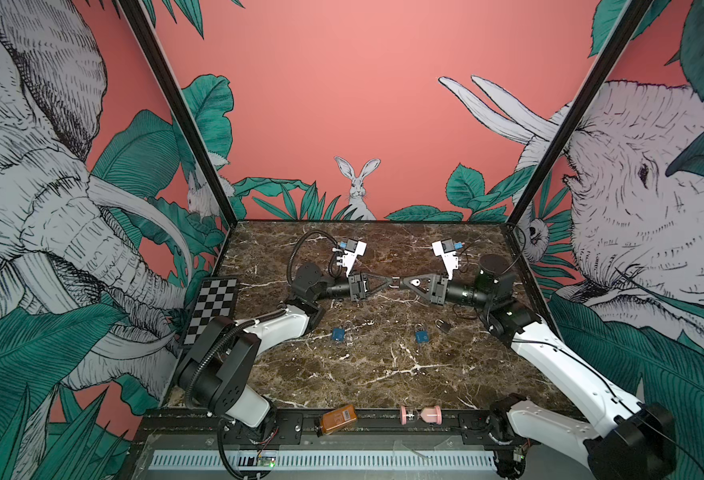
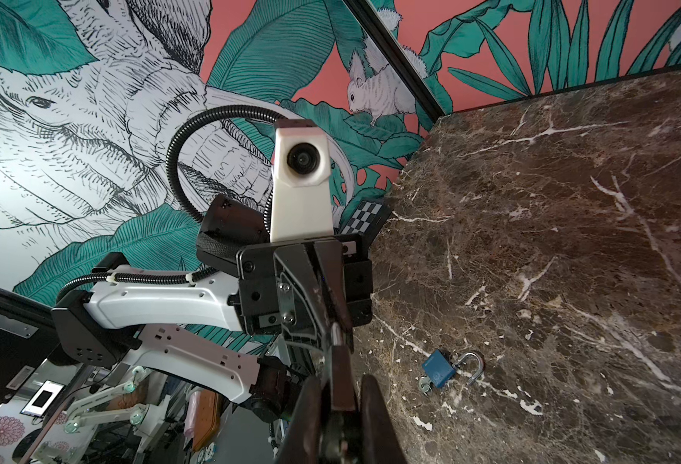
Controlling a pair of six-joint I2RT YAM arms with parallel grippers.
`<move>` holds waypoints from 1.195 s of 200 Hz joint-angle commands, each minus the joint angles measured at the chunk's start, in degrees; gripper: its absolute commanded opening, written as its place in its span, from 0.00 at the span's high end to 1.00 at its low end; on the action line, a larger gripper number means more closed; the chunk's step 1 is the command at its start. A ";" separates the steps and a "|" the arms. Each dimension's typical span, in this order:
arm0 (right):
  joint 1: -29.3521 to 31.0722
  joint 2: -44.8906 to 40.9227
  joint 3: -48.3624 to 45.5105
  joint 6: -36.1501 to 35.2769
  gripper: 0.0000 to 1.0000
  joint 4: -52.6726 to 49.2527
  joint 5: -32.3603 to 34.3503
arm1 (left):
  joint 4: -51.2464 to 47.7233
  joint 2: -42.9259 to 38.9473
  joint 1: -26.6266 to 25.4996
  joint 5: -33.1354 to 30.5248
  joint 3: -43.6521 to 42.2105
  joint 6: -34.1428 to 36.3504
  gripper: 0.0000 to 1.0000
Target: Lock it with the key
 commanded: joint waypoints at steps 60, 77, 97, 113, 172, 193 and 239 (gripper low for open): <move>1.50 5.05 -1.78 5.40 1.00 10.22 1.02 | 3.99 -1.53 -4.57 4.32 2.92 2.26 1.00; 2.61 5.99 -1.45 5.52 1.00 10.62 1.33 | 3.78 -1.53 -5.02 4.40 3.33 2.56 1.00; 4.21 7.68 -1.23 5.60 1.00 11.08 1.59 | 3.45 -1.53 -5.18 4.18 3.60 2.87 1.00; 5.54 8.94 -0.93 5.40 1.00 11.20 1.45 | 3.45 -1.53 -5.21 3.79 3.64 3.12 1.00; 7.99 7.89 -4.38 6.23 1.00 11.01 2.59 | 0.24 -3.09 -3.38 -0.50 2.52 7.07 1.00; 7.93 4.60 -6.33 5.84 1.00 8.65 3.36 | -1.02 -4.22 -1.42 -1.25 2.43 7.91 1.00; 7.37 2.03 -7.10 5.32 1.00 6.94 3.69 | -3.75 -4.49 -0.74 0.16 4.39 9.14 1.00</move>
